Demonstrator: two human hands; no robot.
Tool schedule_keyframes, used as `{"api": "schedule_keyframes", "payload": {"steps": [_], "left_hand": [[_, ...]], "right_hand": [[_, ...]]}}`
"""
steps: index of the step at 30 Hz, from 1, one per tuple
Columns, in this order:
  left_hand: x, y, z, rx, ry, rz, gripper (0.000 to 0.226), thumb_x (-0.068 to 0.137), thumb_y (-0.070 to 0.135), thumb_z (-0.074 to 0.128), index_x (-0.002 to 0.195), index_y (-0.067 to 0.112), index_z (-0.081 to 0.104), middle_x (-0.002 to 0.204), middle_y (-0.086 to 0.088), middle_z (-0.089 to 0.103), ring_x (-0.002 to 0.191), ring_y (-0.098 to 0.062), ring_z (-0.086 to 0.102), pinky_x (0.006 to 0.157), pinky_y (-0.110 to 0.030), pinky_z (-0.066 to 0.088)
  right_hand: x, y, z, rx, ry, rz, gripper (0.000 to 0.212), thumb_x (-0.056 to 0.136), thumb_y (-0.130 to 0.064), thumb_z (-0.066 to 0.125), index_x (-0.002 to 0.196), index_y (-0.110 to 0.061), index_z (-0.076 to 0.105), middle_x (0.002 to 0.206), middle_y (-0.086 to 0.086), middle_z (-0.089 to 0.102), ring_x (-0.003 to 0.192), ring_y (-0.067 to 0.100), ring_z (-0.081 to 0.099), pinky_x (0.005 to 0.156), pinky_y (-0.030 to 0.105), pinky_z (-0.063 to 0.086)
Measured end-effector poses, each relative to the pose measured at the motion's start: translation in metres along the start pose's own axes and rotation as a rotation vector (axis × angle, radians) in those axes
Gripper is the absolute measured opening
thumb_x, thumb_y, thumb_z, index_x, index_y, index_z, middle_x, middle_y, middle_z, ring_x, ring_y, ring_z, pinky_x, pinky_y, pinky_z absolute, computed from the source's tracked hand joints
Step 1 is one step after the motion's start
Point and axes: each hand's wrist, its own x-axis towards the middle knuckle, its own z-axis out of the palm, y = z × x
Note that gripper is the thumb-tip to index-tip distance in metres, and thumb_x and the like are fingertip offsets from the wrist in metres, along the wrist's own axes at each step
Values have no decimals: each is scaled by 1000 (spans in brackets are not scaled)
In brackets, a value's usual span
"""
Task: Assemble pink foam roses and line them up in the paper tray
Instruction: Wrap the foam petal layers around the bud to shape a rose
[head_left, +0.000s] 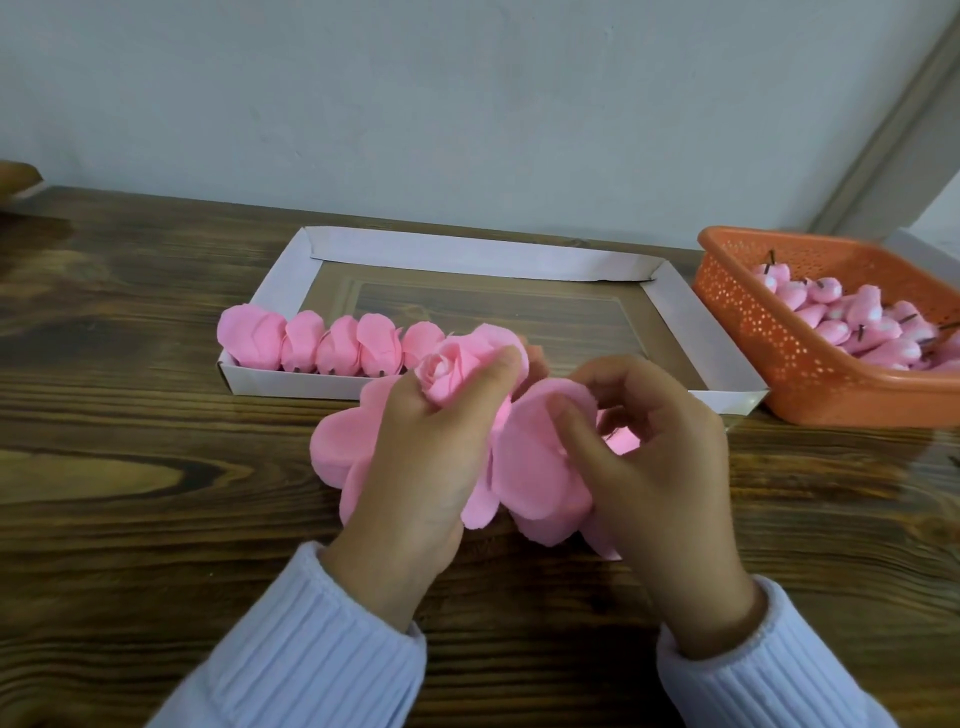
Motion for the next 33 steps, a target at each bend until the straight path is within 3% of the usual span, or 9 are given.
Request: {"api": "schedule_keyframes", "payload": {"steps": [2,4,8,13,18,23,25,27,33], "left_hand": [[-1,-2,0,112,-19,43,22,90,22,62,75,30,77,74,4,73,72,-5,68,62,-22,54],[-2,-3,0,161,-53,51,14,89,30,66,87,20,75,84,-4,74,77,-7,67,67,-23,54],[-2,-6,1,245,-140,79,31,81,37,66,97,12,73,89,-7,74,81,-10,68,70,-27,55],[-3,-7,1,286,-166,123,13,89,22,67,94,12,74,84,-7,74,84,-15,71,76,-36,58],[-2,-9,-1,246,-105,63,8,84,25,66,86,20,73,72,4,72,68,-5,68,58,-19,53],[-1,-7,-1,148,-120,-3,12,88,15,66,82,21,74,77,0,73,81,-14,70,78,-38,57],[-1,-6,-1,133,-167,0,5,83,16,71,85,18,75,76,-1,73,77,-14,70,67,-31,56],[-1,-6,-1,140,-188,-1,18,73,24,75,89,16,73,75,0,72,76,-14,69,61,-26,50],[-2,-7,0,217,-262,-6,33,74,20,65,105,9,66,96,-15,72,96,-31,69,88,-56,53]], "right_hand": [[-1,-3,0,43,39,-32,26,79,-12,73,88,-33,61,81,-19,67,75,1,63,64,15,49],[-1,-4,0,46,66,-29,30,78,-12,76,91,-33,61,81,-20,67,75,3,65,63,16,50],[-1,1,-1,14,116,22,30,76,-7,77,91,-27,61,74,-18,64,70,4,64,58,12,47],[1,-1,-1,87,124,65,21,79,-13,74,92,-24,61,71,-13,63,69,5,63,58,10,45],[1,-4,-2,254,110,66,15,85,-18,62,98,-25,58,88,-8,66,78,7,64,65,14,48],[0,-4,-1,210,57,-19,14,86,-23,55,98,-25,61,93,-14,63,89,14,63,72,30,51],[0,-3,0,154,25,-87,14,88,-21,55,99,-25,64,100,-11,62,97,14,61,77,24,47],[0,-2,1,100,-11,-88,15,90,-19,59,99,-25,68,108,-9,61,107,11,58,85,17,43],[0,3,3,8,-79,59,20,86,-20,56,96,-31,70,119,-10,56,114,3,52,93,10,38]]}}
